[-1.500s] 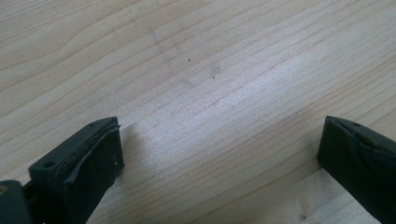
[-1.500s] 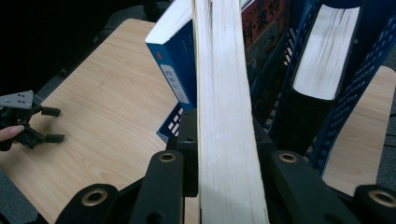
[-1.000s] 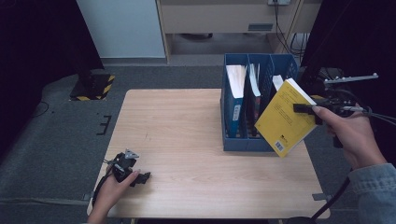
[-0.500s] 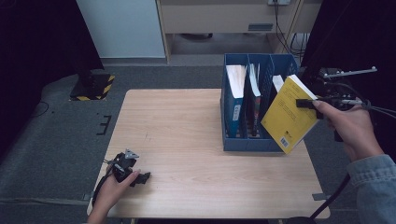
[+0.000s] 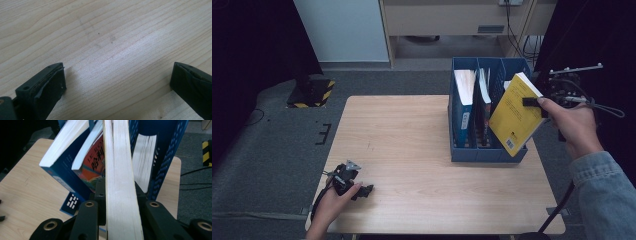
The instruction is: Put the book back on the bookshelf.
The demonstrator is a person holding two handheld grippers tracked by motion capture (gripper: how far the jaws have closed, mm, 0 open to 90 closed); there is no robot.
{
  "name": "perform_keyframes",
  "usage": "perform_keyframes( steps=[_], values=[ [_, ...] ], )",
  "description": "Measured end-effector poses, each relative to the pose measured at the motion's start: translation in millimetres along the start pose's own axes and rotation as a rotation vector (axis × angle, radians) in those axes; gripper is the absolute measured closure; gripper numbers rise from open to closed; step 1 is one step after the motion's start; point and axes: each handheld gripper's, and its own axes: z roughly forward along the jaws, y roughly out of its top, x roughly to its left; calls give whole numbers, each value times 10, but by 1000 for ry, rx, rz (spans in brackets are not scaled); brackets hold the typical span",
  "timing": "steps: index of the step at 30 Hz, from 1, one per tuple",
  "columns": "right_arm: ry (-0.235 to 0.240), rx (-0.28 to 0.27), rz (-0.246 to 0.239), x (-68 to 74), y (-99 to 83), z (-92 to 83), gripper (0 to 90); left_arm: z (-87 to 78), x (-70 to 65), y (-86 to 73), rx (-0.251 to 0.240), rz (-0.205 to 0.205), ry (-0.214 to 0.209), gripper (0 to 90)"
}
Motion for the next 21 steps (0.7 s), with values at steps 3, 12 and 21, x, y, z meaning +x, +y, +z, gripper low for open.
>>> perform_keyframes(
  steps=[3,12,21],
  values=[
    [-8,-3,0,43,56,51,740,0,1,-1,-2,-2,0,0],
    [-45,30,-3,129,126,209,740,0,-8,-13,-14,-9,5,0],
    [-68,15,-6,191,267,282,740,4,-20,-10,-16,-6,3,0]
  ],
)
